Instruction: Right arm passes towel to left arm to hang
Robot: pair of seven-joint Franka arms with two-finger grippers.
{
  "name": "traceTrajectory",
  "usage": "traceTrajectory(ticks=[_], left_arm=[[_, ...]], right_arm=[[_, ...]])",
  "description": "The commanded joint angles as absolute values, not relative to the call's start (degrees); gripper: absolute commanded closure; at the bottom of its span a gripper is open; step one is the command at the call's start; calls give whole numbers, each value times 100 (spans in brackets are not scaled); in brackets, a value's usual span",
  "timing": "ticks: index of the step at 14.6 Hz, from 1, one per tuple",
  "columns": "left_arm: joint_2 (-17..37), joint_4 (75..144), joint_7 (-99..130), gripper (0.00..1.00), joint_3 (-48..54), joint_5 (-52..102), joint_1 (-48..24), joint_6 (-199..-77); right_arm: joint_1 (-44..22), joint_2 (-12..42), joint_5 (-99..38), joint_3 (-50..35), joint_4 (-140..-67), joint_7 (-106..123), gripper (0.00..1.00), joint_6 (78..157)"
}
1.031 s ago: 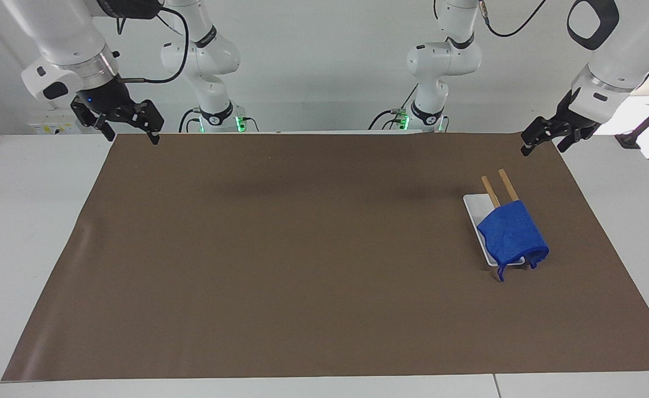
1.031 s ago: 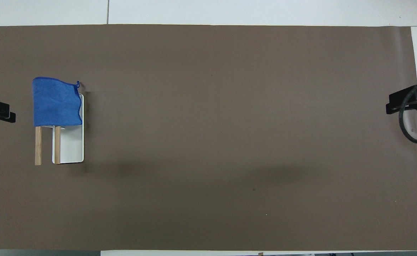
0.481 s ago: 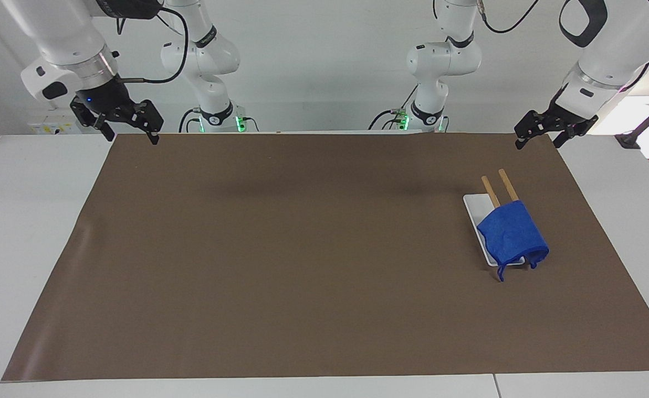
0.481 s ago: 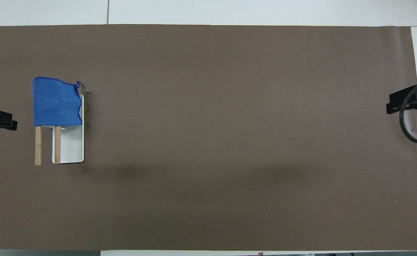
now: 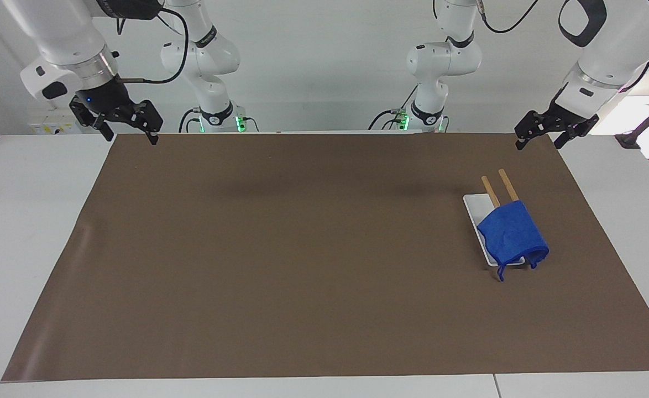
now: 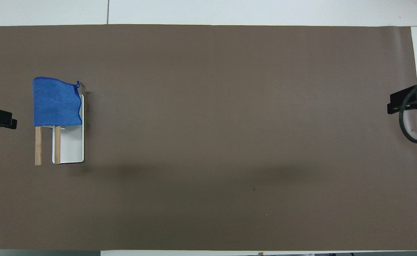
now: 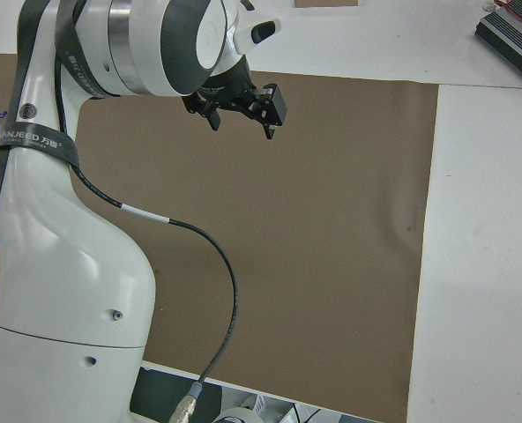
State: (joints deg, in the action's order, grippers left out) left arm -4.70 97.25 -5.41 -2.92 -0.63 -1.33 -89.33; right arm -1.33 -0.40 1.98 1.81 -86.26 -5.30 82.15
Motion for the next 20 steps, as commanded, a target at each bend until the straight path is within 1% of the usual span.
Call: traceTrajectory(ticks=[1, 3, 5, 9, 20], left_arm=[[-571, 9800, -598, 0, -325, -185, -193, -9000], [-563, 9800, -598, 0, -325, -185, -193, -9105], [-554, 9800, -598, 0, -325, -167, -193, -9298], [-457, 9633, -589, 0, -325, -141, -193, -9264], [-492, 9712, -589, 0, -316, -141, -193, -9211]], right_arm=[[-114, -44, 342, 158, -8648, -395, 0, 8253], [-123, -149, 570, 150, -8850, -378, 0, 8288], [-175, -149, 571, 149, -8851, -334, 0, 8305], [-141, -132, 466, 141, -8833, -342, 0, 8332], [-123, -132, 352, 141, -8842, -343, 0, 8420]])
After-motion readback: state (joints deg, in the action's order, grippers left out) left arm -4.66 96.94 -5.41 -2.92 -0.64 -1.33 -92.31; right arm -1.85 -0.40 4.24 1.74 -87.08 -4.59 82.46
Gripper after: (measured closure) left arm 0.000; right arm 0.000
